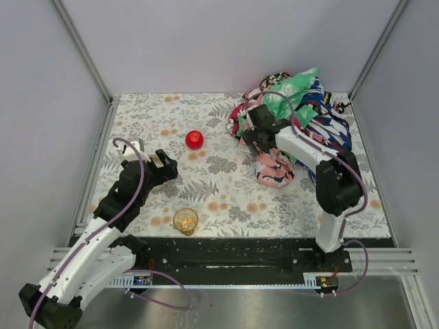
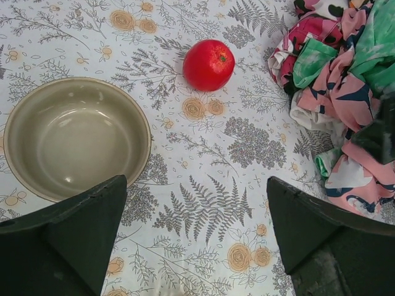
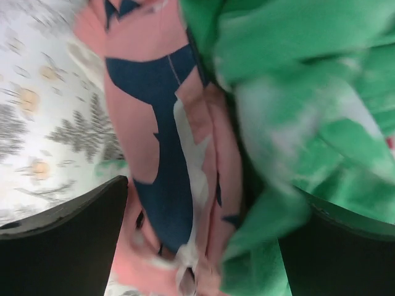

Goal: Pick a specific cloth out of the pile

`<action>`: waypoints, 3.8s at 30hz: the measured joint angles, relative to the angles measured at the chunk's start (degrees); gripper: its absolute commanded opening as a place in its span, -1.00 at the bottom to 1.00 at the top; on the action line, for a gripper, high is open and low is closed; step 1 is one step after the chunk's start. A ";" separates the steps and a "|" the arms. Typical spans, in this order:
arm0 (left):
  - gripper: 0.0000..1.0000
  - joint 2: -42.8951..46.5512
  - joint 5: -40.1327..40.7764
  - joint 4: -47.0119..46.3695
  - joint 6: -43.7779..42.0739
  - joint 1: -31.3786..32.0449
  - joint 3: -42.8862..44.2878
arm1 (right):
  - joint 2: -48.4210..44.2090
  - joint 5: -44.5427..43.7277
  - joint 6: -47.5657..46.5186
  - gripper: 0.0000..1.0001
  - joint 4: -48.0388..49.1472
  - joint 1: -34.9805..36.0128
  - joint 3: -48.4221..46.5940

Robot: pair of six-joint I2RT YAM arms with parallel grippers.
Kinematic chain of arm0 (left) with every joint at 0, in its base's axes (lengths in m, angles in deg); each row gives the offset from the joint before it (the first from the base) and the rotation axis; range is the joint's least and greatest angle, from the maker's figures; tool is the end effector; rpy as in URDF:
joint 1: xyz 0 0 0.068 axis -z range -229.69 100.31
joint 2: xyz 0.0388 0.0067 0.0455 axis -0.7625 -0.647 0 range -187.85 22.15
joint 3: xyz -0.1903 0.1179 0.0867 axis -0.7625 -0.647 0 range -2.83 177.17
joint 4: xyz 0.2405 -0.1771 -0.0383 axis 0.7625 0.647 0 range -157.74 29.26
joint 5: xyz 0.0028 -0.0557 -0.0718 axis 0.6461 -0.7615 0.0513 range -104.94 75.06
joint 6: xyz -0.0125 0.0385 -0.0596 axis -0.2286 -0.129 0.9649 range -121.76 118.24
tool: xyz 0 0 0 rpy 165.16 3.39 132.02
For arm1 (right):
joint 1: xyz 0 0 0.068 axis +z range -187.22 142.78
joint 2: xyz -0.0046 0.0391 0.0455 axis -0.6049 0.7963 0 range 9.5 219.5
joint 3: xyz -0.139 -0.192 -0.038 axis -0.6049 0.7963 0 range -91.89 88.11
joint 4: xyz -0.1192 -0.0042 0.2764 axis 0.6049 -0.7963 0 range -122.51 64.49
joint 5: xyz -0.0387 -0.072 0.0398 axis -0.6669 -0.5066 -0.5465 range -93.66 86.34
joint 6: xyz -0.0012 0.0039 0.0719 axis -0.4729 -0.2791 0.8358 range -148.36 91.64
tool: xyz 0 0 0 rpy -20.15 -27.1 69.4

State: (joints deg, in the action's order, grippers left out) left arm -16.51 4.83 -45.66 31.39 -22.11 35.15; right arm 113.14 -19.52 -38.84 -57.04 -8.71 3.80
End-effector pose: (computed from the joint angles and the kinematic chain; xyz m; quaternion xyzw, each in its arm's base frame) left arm 0.2292 -0.0969 0.2635 -0.1348 0.8148 -0.1524 0.5429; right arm 0.4012 0.1994 0.1969 -0.2679 0.8951 -0.0764 0.3481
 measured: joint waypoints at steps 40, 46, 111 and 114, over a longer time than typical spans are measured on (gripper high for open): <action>0.98 -9.01 -7.69 -6.78 -1.95 -0.31 1.11 | 11.67 -2.38 17.40 -1.00 -8.35 -22.91 -40.98; 0.98 -20.96 -18.36 -11.67 -3.10 -0.13 6.29 | 28.33 3.26 26.93 -1.00 -12.81 -32.72 -60.17; -1.00 -23.45 -12.57 -7.54 -17.57 21.57 42.40 | 33.46 17.92 33.38 -0.63 2.78 -39.95 -40.89; -1.00 -23.12 -12.02 -5.18 -18.32 21.57 42.38 | 33.00 17.90 32.72 -0.33 2.64 -39.87 -40.70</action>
State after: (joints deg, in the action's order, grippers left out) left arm -39.63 -7.19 -50.84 13.07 -0.54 77.53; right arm 146.14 -1.62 -6.12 -54.40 -48.58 -36.90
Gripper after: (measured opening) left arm 0.243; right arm 0.205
